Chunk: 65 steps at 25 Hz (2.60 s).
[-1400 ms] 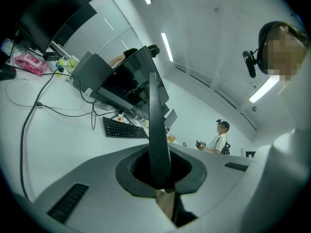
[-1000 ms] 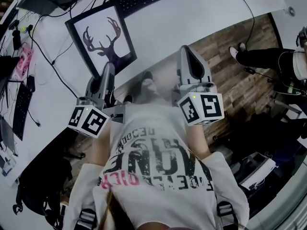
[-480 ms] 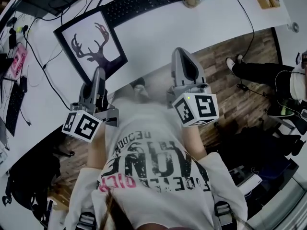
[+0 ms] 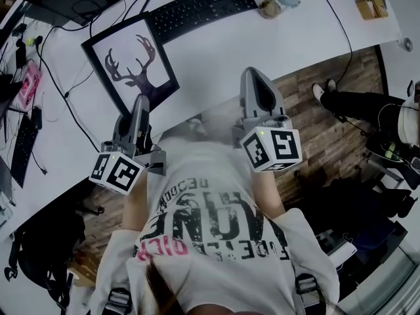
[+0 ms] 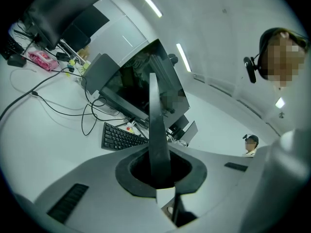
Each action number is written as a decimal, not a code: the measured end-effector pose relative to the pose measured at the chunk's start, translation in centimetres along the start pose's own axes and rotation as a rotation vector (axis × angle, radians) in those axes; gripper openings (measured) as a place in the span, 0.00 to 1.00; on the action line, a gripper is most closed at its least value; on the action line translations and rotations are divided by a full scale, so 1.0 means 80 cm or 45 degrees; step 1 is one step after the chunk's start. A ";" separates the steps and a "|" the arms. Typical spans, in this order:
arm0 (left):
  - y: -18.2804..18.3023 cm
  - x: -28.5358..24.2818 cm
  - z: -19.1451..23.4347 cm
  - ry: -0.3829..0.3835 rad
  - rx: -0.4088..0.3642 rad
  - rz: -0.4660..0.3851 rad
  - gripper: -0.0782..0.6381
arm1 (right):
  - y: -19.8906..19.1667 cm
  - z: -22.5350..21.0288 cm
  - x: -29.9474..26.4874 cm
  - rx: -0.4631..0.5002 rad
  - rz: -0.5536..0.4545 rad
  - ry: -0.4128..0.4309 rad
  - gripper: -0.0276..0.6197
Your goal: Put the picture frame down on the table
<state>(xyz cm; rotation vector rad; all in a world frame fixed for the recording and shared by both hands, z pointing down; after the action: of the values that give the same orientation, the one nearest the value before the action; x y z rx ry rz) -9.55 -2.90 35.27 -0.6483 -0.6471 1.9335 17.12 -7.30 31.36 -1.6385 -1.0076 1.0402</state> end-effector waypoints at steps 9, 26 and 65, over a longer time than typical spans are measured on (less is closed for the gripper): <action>0.035 -0.008 0.019 -0.046 -0.032 0.066 0.14 | 0.009 0.025 -0.021 0.000 -0.012 -0.045 0.04; 0.022 0.024 0.030 -0.021 0.002 0.090 0.14 | -0.007 0.042 0.002 -0.007 0.010 -0.055 0.04; -0.117 -0.023 0.046 -0.012 0.072 0.457 0.14 | -0.046 0.021 0.005 -0.030 0.122 -0.100 0.04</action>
<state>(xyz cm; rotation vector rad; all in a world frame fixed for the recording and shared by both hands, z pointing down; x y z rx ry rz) -5.51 -1.46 44.57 -0.7601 -0.5044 2.2781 15.12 -5.60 34.46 -1.6898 -1.0039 1.1685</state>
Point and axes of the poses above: the fingertips, and each gripper's own axes: x backward along the fingers, z to its left, y out of its top, the point moved 5 cm from there along x, backward along the fingers, and after that the axes turned 4 degrees about -z, right-handed, at the moved point
